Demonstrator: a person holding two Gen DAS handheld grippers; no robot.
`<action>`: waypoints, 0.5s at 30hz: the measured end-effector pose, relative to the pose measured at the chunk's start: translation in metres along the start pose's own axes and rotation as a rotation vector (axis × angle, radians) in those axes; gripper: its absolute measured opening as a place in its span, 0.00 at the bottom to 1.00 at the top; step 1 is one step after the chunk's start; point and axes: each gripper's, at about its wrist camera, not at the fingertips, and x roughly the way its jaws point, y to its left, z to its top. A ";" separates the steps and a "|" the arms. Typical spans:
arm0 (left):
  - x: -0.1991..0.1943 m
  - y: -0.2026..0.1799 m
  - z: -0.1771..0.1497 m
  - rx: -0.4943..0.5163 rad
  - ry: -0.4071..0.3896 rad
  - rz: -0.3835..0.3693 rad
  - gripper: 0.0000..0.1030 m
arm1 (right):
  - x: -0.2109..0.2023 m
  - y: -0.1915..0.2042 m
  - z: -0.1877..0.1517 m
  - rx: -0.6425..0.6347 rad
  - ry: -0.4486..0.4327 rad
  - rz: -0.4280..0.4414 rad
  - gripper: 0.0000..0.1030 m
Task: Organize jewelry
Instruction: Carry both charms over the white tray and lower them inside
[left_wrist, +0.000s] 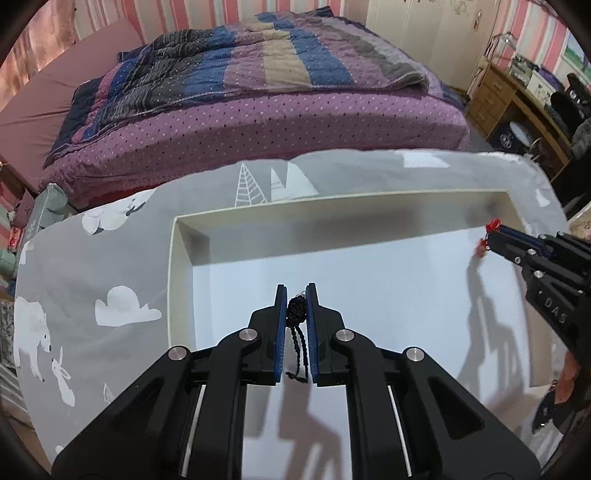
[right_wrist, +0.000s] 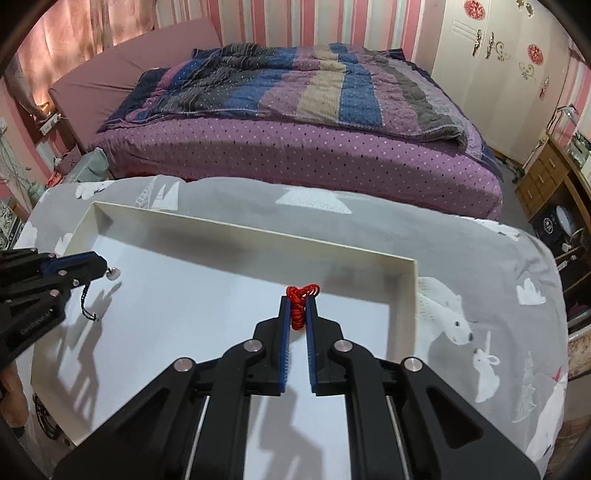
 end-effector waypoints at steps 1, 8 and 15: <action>0.002 -0.001 -0.001 0.003 0.004 0.005 0.08 | 0.004 0.000 -0.001 -0.002 0.013 -0.006 0.08; 0.015 -0.002 -0.002 0.005 0.023 0.021 0.08 | 0.018 0.003 -0.008 -0.013 0.052 -0.012 0.08; 0.017 -0.005 0.001 -0.004 0.023 0.034 0.39 | 0.014 0.004 -0.008 0.008 0.060 -0.041 0.26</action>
